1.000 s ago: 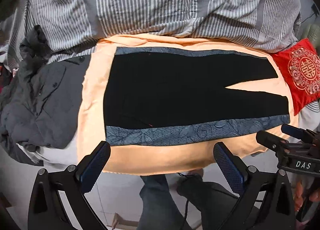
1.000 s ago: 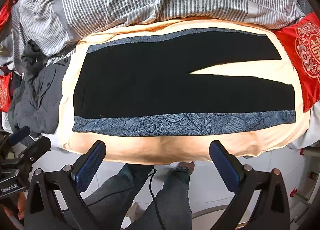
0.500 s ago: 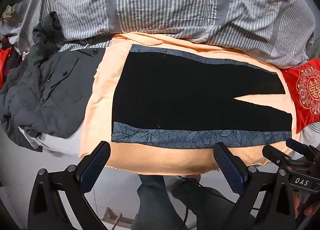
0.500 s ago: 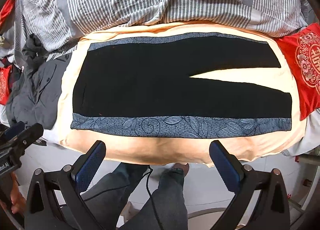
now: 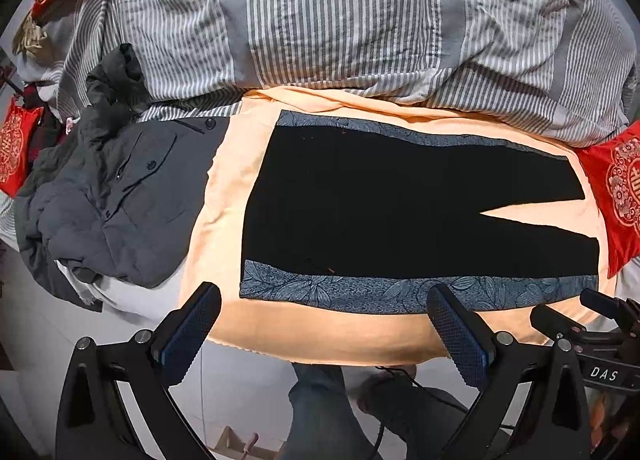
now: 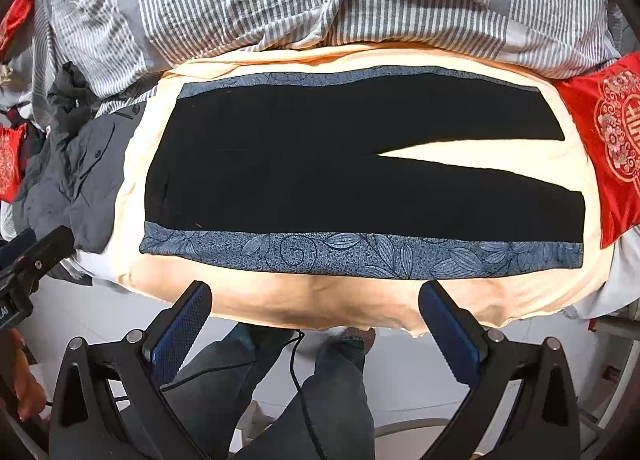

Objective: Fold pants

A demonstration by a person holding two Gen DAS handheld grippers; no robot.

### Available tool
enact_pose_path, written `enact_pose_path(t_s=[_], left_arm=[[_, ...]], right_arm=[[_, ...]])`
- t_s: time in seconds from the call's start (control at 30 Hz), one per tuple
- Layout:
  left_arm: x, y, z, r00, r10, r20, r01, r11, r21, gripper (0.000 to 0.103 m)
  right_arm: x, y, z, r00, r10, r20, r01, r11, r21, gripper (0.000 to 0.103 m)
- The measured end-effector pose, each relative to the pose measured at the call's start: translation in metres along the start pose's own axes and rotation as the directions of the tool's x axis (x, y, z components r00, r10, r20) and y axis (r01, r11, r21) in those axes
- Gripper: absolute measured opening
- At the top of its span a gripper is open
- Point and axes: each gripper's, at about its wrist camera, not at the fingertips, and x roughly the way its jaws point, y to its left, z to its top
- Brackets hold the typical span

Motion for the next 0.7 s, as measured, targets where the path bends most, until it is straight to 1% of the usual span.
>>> enact_pose_path(t_s=[0.2, 0.43, 0.7], left_arm=[[0.002, 0.001, -0.002, 1.000, 0.009, -0.008, -0.009, 1.000, -0.018, 0.103], [0.005, 0.001, 0.001, 1.000, 0.021, -0.010, -0.021, 0.999, -0.040, 0.103], [0.006, -0.003, 0.002, 1.000, 0.022, -0.009, -0.022, 0.999, -0.028, 0.103]], right_arm=[[0.005, -0.004, 0.000, 1.000, 0.005, -0.023, -0.005, 1.000, 0.002, 0.103], [0.007, -0.003, 0.002, 1.000, 0.004, -0.024, -0.005, 1.000, -0.012, 0.103], [0.007, -0.012, 0.004, 1.000, 0.009, -0.025, -0.009, 1.000, -0.001, 0.103]])
